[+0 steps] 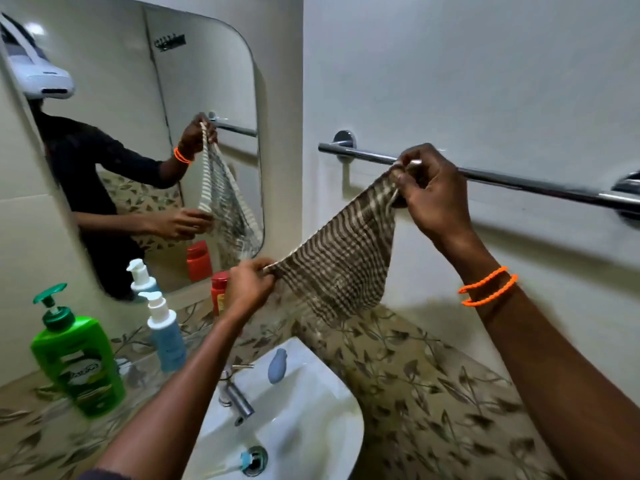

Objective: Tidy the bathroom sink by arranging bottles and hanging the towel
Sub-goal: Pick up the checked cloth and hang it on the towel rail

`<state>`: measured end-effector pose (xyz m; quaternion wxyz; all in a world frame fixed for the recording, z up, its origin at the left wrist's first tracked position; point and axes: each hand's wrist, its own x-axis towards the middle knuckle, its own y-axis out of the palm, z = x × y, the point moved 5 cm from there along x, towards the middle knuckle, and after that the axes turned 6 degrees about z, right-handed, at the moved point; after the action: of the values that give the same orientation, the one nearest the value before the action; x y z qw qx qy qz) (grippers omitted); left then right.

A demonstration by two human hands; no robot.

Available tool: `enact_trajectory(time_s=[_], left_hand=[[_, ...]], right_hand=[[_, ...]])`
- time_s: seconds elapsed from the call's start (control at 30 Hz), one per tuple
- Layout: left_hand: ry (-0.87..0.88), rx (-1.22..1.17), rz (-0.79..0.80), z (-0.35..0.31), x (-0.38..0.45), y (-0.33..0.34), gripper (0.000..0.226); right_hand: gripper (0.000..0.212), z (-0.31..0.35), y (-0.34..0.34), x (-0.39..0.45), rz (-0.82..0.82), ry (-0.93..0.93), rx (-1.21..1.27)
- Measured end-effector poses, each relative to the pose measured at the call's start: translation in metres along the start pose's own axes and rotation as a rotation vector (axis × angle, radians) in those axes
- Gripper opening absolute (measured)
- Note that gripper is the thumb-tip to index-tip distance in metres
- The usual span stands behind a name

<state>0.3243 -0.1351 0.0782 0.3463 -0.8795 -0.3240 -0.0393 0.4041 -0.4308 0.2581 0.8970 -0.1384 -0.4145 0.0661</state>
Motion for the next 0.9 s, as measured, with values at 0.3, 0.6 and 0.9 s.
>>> enact_trajectory(time_s=[0.3, 0.6, 0.9], left_hand=[[0.005, -0.710, -0.026, -0.107, 0.024, -0.046, 0.023], [0.094, -1.367, 0.281, -0.231, 0.067, -0.019, 0.018], [0.478, -0.622, 0.214, -0.309, 0.090, 0.022, 0.031]], right_hand=[[0.007, 0.056, -0.104, -0.026, -0.309, 0.001, -0.465], [0.015, 0.062, -0.146, -0.018, -0.370, 0.225, 0.703], [0.008, 0.062, -0.149, 0.028, -0.417, -0.030, -0.472]])
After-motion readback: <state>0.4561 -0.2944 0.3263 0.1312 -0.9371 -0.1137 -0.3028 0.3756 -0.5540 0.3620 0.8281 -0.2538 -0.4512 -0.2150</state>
